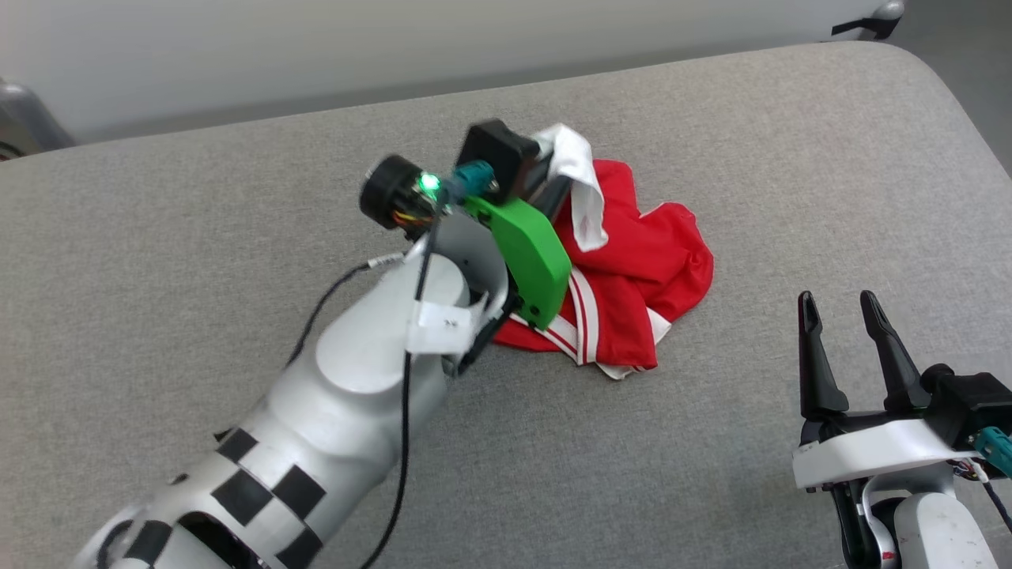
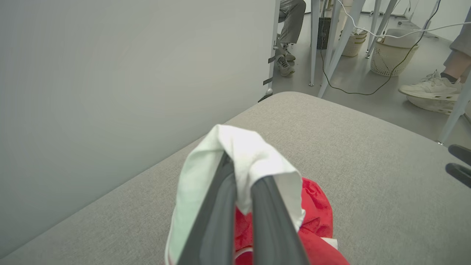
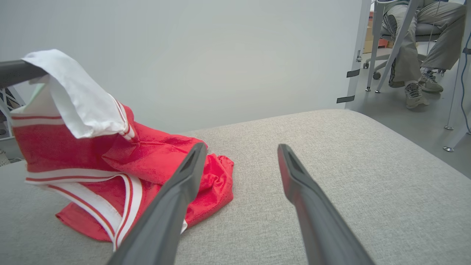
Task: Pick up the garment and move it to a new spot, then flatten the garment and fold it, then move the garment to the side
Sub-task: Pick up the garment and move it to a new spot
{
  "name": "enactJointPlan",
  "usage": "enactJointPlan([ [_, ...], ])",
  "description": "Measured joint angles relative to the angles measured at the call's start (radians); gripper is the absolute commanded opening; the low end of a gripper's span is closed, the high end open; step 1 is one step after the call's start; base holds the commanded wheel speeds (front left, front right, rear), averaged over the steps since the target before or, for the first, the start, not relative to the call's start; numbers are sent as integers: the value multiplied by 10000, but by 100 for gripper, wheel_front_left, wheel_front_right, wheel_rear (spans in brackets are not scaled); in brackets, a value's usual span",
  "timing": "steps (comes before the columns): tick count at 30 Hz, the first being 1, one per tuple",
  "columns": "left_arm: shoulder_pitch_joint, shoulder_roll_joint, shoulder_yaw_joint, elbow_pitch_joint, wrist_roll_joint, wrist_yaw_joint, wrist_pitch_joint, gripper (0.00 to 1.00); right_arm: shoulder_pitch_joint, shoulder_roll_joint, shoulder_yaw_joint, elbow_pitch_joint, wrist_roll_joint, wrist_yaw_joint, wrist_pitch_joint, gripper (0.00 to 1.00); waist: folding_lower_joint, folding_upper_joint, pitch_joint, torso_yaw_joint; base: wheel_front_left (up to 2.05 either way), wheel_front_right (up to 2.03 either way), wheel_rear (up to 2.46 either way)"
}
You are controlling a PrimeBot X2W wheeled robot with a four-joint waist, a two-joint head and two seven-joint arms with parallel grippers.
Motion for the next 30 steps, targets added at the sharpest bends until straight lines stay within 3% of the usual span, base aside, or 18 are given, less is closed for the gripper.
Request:
enactJointPlan([
  [7,757,-972,-986,1116,-2,-347,-594,0,-58,-2,73,188,0,0,0,100,0,0,275,-246,0,0,0],
  [8,829,-1005,-1097,1183,-58,-357,-621,14,-59,-2,92,232,0,0,0,100,0,0,257,-250,0,0,0],
  [9,895,-1026,-1212,1258,-105,-370,-633,88,-63,-2,130,265,0,0,0,100,0,0,223,-247,0,0,0],
  [10,924,-1028,-1348,1323,-148,-382,-633,100,-64,0,167,286,0,0,0,100,0,0,177,-235,0,0,0],
  [17,897,-1035,-1595,1231,-671,-213,-1068,100,-50,-2,136,324,-88,0,0,100,0,0,-235,27,0,0,0],
  [23,791,-941,-1384,1394,-685,-107,-1461,100,312,2,-134,328,-297,0,0,100,0,0,-824,728,0,0,0],
  [24,803,-525,-1035,1127,-665,77,-1561,100,523,0,-196,313,-380,0,0,100,0,0,-1109,1146,0,0,0],
  [30,1795,951,337,-648,-491,523,-1643,100,919,2,-209,226,-520,0,0,100,0,-1,-1616,1929,0,0,0],
])
